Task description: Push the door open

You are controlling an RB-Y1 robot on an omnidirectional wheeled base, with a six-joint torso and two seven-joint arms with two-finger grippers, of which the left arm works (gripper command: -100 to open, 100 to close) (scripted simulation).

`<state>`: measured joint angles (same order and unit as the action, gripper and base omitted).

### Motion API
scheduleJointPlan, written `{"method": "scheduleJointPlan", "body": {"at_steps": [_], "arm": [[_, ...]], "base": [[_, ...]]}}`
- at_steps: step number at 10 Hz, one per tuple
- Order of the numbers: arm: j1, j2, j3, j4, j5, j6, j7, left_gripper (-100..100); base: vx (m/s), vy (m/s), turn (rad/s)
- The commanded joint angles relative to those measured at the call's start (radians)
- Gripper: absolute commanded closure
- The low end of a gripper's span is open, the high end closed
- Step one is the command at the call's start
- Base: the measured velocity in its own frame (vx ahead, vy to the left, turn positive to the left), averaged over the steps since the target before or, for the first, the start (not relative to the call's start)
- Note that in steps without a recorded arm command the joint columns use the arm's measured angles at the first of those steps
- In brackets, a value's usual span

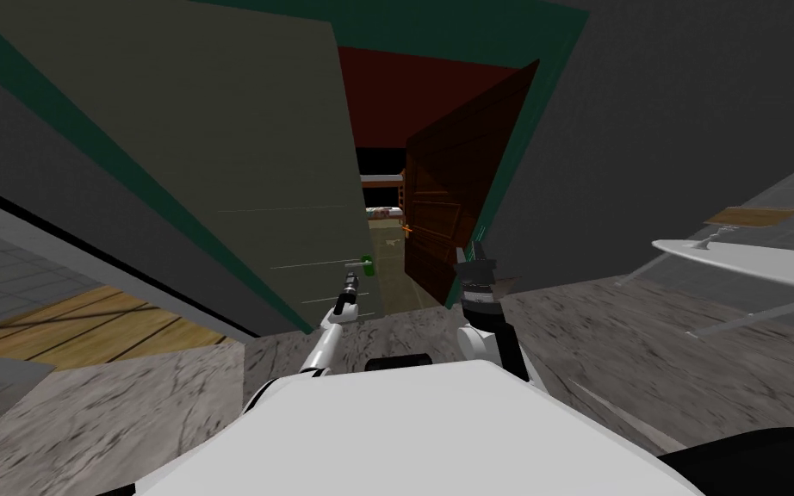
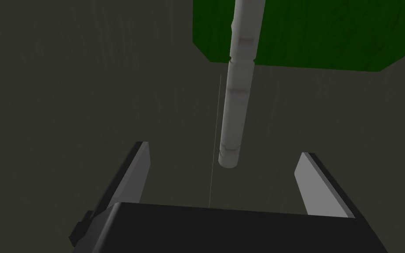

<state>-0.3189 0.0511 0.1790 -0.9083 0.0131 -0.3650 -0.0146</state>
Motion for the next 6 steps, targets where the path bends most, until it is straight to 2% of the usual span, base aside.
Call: {"method": "scheduleJointPlan", "body": {"at_steps": [1, 3, 6], "arm": [[-0.002, 0.003, 0.003, 0.004, 0.001, -0.003, -0.001, -100], [-0.003, 0.003, 0.007, 0.008, 0.002, -0.006, -0.001, -100], [-0.004, -0.007, 0.012, 0.013, 0.004, -0.010, -0.001, -100]], "base": [[0.208, 0.041, -0.021], [0.199, 0.016, -0.019], [0.174, 0.014, -0.020]]}}
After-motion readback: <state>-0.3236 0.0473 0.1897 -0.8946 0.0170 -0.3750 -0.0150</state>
